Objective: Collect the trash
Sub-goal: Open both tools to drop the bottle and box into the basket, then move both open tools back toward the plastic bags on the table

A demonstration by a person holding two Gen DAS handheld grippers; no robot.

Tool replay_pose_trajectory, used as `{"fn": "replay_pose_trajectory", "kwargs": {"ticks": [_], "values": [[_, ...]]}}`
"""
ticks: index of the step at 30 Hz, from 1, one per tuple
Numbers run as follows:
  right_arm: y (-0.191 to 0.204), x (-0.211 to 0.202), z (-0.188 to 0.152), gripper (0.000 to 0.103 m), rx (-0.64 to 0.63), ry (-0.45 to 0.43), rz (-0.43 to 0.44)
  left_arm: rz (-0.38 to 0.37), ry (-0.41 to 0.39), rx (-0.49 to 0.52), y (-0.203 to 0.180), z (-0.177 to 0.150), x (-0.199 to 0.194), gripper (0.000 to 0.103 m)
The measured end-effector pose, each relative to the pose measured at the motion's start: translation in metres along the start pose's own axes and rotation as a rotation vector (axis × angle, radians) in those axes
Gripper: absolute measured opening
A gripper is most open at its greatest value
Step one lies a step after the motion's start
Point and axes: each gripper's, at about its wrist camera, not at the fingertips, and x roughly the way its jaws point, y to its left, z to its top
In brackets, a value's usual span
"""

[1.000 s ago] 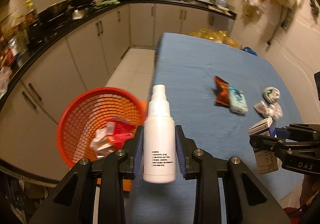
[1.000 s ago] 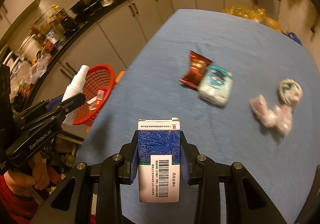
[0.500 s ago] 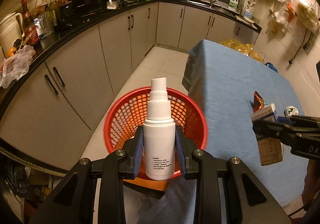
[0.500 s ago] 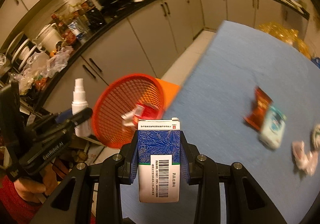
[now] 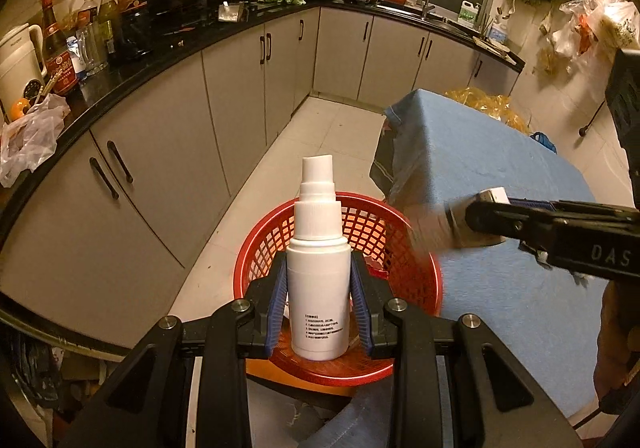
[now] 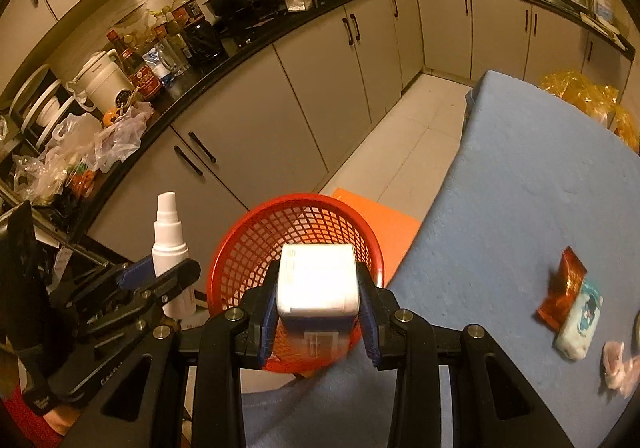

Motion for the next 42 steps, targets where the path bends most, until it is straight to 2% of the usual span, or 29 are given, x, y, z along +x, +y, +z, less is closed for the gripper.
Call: {"fn": "replay_pose_trajectory", "kwargs": {"ticks": [4, 6, 8, 10, 17, 23, 31, 42], "values": [[0.0, 0.008, 0.006, 0.038, 0.004, 0.007, -0.002, -0.011, 0.011, 0.004, 0.001, 0.001, 0.005, 0.029], [0.0, 0.01, 0.008, 0.038, 0.01, 0.006, 0.004, -0.011, 0.01, 0.007, 0.001, 0.001, 0.007, 0.037], [0.0, 0.012, 0.008, 0.04, 0.014, 0.01, 0.01, -0.002, 0.003, 0.009, -0.002, 0.0, 0.007, 0.053], [-0.001, 0.014, 0.008, 0.045, 0.019, 0.014, 0.009, -0.005, -0.001, 0.008, -0.004, 0.0, 0.007, 0.057], [-0.013, 0.003, -0.002, 0.048, 0.052, 0.007, 0.019, -0.008, 0.012, -0.005, -0.01, -0.001, 0.012, 0.059], [-0.031, -0.014, -0.022, 0.052, 0.09, -0.001, 0.007, -0.026, 0.022, 0.018, -0.03, -0.005, 0.013, 0.059], [-0.094, -0.037, -0.07, 0.052, 0.226, 0.016, -0.06, -0.083, 0.053, 0.097, -0.088, -0.013, 0.018, 0.059], [-0.226, -0.11, -0.14, 0.054, 0.512, -0.048, -0.204, -0.171, 0.074, 0.251, -0.193, -0.028, 0.017, 0.06]]}}
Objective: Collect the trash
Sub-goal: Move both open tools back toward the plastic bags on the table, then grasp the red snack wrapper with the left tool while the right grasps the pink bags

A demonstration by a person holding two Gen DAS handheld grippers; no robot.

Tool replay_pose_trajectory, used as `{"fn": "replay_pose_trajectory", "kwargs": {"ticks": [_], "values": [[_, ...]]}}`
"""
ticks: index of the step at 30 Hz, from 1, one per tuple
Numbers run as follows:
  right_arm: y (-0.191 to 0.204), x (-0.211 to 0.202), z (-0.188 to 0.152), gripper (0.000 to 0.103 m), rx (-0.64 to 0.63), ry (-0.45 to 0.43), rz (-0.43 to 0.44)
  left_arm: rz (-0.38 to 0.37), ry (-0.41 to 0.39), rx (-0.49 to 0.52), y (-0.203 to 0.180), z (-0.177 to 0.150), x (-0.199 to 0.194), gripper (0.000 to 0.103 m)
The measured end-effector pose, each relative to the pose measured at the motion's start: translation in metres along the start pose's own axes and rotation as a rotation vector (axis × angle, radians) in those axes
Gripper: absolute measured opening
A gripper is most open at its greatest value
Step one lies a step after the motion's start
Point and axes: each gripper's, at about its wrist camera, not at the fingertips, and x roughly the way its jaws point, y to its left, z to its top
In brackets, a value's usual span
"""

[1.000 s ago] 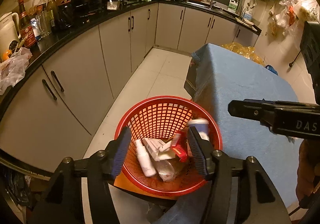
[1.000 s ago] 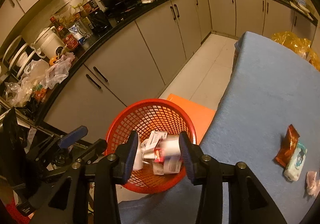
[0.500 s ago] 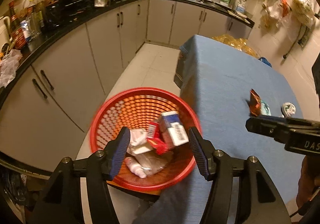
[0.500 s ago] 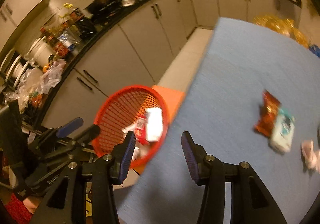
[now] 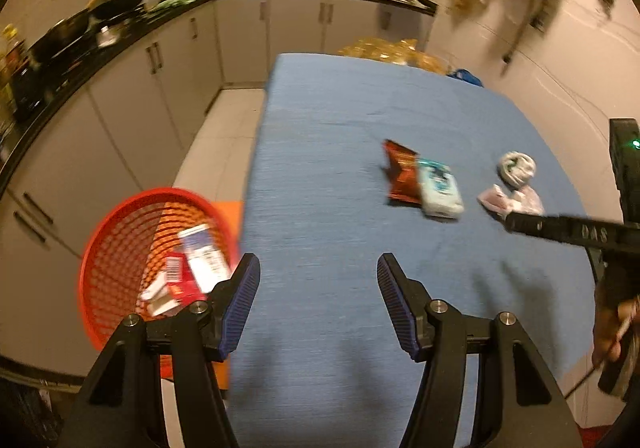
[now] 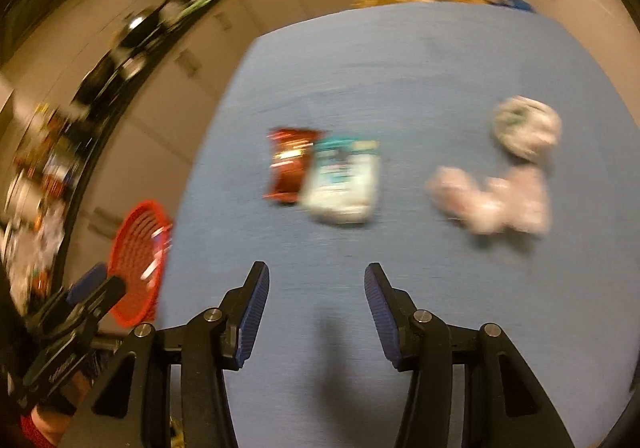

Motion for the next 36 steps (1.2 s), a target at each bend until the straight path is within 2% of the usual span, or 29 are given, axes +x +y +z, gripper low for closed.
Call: {"fn": "replay_pose_trajectory", "kwargs": {"ticks": [6, 9, 12, 16, 18, 19, 22, 27, 33, 36], "values": [[-0.085, -0.017, 0.012, 0.058, 0.181, -0.042, -0.065, -0.008, 0.015, 0.028, -0.029, 0.001, 0.004, 0.061], [-0.111, -0.019, 0.023, 0.064, 0.223, -0.055, -0.065, -0.006, 0.021, 0.033, -0.039, 0.003, 0.004, 0.063], [-0.123, -0.014, 0.032, 0.064, 0.231, -0.046, -0.035, 0.0, 0.023, 0.037, -0.044, 0.008, 0.004, 0.064], [-0.127, 0.005, 0.042, 0.064, 0.23, -0.011, -0.01, 0.008, 0.031, 0.034, -0.05, 0.017, 0.008, 0.065], [-0.127, 0.017, 0.044, 0.052, 0.233, 0.011, 0.01, 0.008, 0.04, 0.025, -0.051, 0.021, 0.013, 0.066], [-0.126, 0.021, 0.045, 0.039, 0.228, 0.02, 0.021, 0.009, 0.045, 0.02, -0.052, 0.024, 0.016, 0.066], [-0.124, 0.024, 0.047, 0.031, 0.187, 0.016, 0.054, 0.001, 0.056, -0.002, -0.052, 0.033, 0.027, 0.066], [-0.115, 0.004, 0.037, 0.028, 0.089, -0.027, 0.06, -0.021, 0.079, -0.056, -0.056, 0.053, 0.061, 0.066], [-0.114, -0.033, 0.007, 0.028, 0.018, -0.057, 0.065, -0.009, 0.103, -0.047, -0.069, 0.075, 0.114, 0.065], [-0.118, -0.05, -0.004, 0.028, -0.005, -0.063, 0.05, -0.016, 0.121, -0.046, -0.072, 0.086, 0.136, 0.057]]}}
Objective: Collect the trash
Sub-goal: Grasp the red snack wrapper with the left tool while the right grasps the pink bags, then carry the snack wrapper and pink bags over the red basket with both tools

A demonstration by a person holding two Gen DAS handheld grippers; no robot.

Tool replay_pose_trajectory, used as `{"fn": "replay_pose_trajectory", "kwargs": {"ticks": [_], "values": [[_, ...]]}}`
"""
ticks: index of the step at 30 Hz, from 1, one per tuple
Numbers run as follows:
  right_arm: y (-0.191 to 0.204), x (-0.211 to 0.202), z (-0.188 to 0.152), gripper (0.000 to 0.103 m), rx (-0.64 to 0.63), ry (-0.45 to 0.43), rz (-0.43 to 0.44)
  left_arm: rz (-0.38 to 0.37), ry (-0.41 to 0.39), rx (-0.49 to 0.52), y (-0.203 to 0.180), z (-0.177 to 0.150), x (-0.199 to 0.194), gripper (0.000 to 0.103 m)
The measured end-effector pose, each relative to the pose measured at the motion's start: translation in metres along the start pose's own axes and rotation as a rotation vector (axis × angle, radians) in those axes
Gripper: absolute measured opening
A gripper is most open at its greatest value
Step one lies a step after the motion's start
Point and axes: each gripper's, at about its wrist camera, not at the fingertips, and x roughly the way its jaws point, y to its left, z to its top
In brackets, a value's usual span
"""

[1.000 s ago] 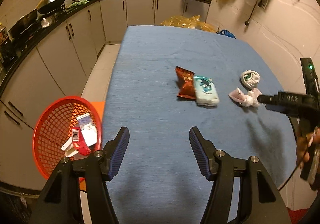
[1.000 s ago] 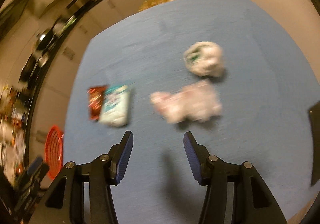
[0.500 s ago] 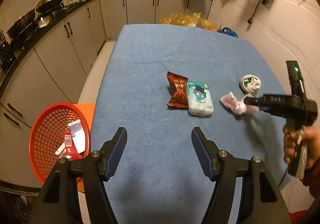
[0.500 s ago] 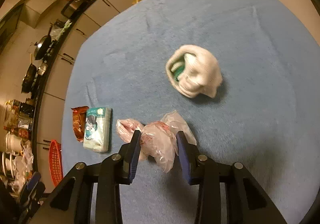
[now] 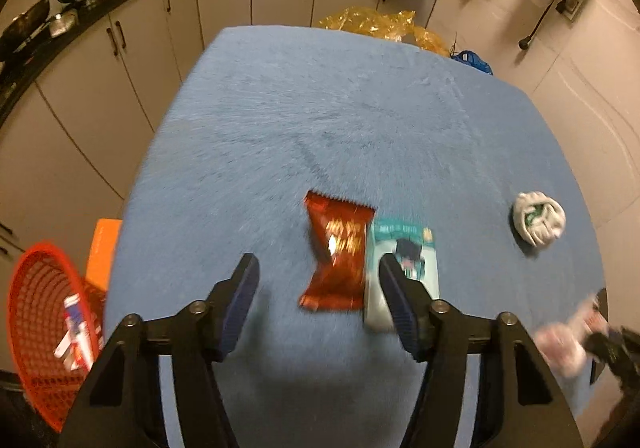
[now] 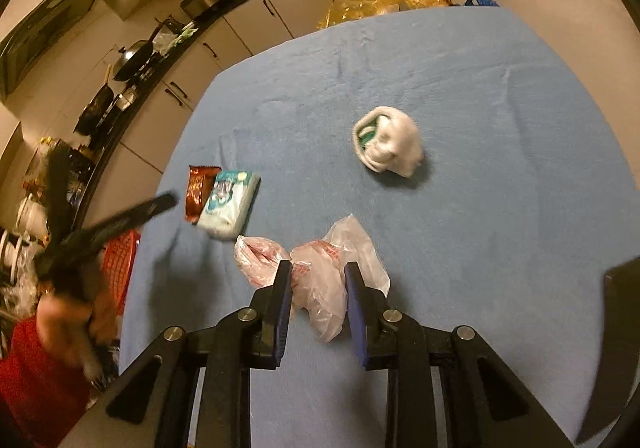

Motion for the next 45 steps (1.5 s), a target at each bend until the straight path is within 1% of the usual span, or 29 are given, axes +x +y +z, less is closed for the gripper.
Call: {"fn": "replay_pose_trajectory", "kwargs": {"ticks": [2, 3, 6, 9, 11, 12, 13, 17, 22, 26, 28, 31, 38, 45], "values": [[-0.002, -0.011, -0.006, 0.028, -0.004, -0.009, -0.013, 0.01, 0.009, 0.003, -0.001, 0.006, 0.011, 0.046], [-0.005, -0.015, -0.009, 0.028, -0.002, -0.01, -0.016, 0.012, 0.02, 0.001, 0.0, 0.008, 0.018, 0.044], [-0.013, -0.03, -0.017, 0.028, 0.008, -0.02, -0.033, -0.015, 0.037, -0.027, 0.003, 0.012, 0.034, 0.044], [-0.02, -0.041, -0.022, 0.028, 0.021, -0.027, -0.043, -0.031, 0.059, -0.015, 0.0, 0.01, 0.046, 0.044], [-0.021, -0.045, -0.022, 0.028, 0.03, -0.032, -0.045, 0.006, 0.047, 0.028, -0.005, 0.006, 0.046, 0.041], [-0.02, -0.045, -0.021, 0.028, 0.03, -0.033, -0.046, 0.016, 0.039, 0.046, -0.008, 0.003, 0.044, 0.037], [-0.019, -0.046, -0.021, 0.028, 0.027, -0.036, -0.046, 0.012, 0.041, 0.051, -0.008, 0.0, 0.042, 0.029], [-0.006, -0.044, -0.02, 0.028, 0.005, -0.04, -0.032, 0.016, 0.013, 0.045, -0.001, -0.019, 0.021, 0.029], [0.021, -0.035, -0.023, 0.028, -0.048, -0.035, -0.012, 0.024, -0.054, 0.04, 0.005, -0.055, -0.024, 0.029], [0.044, -0.02, -0.024, 0.028, -0.075, -0.016, -0.008, 0.044, -0.109, 0.069, 0.003, -0.082, -0.066, 0.029], [0.054, -0.013, -0.025, 0.028, -0.082, -0.004, -0.005, 0.045, -0.121, 0.08, 0.0, -0.093, -0.081, 0.029], [0.07, -0.007, -0.023, 0.028, -0.095, 0.002, 0.004, 0.057, -0.131, 0.099, 0.003, -0.1, -0.095, 0.029], [0.109, -0.001, -0.021, 0.028, -0.146, -0.008, 0.035, 0.08, -0.142, 0.071, 0.023, -0.111, -0.117, 0.029], [0.13, 0.002, -0.022, 0.028, -0.169, -0.009, 0.059, 0.111, -0.165, 0.056, 0.037, -0.115, -0.13, 0.029]]}}
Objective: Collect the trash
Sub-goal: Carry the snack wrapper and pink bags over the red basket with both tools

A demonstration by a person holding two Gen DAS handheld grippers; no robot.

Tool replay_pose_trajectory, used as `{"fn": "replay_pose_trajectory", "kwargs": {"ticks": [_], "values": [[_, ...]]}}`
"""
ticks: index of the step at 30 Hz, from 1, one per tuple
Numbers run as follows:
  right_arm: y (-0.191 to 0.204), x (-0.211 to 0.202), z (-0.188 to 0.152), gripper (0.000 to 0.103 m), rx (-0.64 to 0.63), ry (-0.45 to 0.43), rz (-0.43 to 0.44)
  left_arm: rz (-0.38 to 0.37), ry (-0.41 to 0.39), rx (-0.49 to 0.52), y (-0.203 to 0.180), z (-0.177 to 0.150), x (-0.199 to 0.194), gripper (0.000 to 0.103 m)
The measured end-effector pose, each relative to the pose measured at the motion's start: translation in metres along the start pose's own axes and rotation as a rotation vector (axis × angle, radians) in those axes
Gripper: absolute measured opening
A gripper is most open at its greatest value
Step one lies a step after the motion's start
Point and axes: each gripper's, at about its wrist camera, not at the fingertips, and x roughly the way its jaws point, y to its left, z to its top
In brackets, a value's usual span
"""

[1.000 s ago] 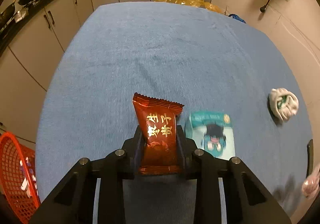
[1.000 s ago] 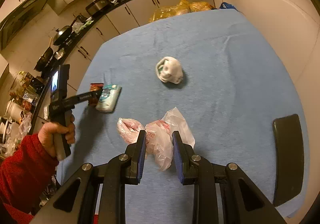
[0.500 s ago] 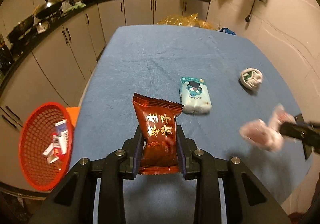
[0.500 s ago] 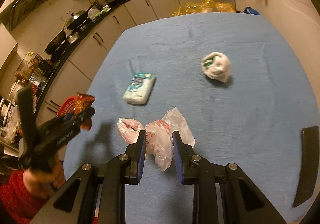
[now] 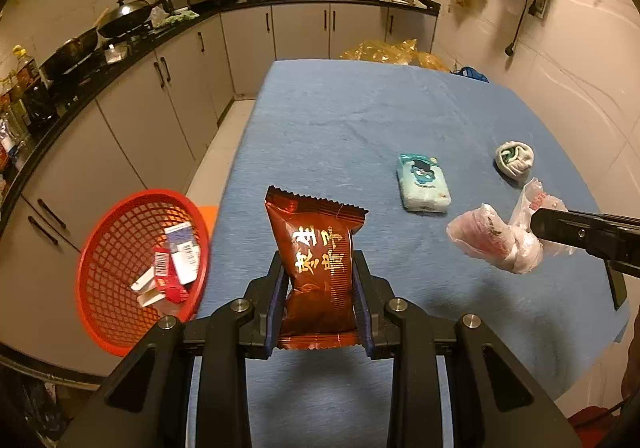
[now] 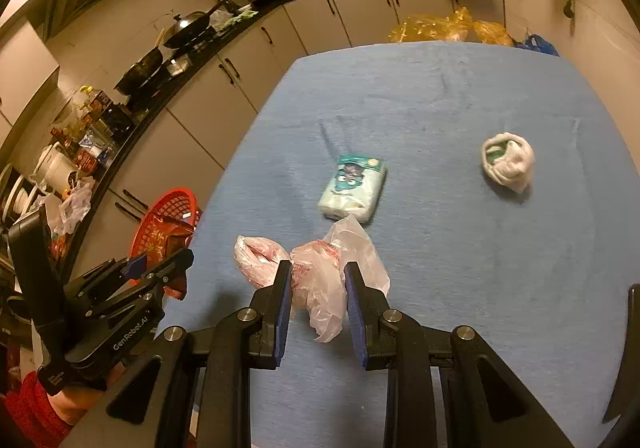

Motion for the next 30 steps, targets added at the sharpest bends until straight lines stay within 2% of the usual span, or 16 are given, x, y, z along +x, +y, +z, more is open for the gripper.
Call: {"fn": "replay_pose_trajectory", "kwargs": {"ticks": [11, 30], "values": [[0.02, 0.007, 0.001, 0.028, -0.025, -0.001, 0.023, 0.027, -0.024, -0.012, 0.021, -0.005, -0.014, 0.029], [0.056, 0.028, 0.0, 0.028, -0.097, 0.041, 0.05, 0.077, -0.038, -0.124, 0.068, -0.024, -0.028, 0.029]]}}
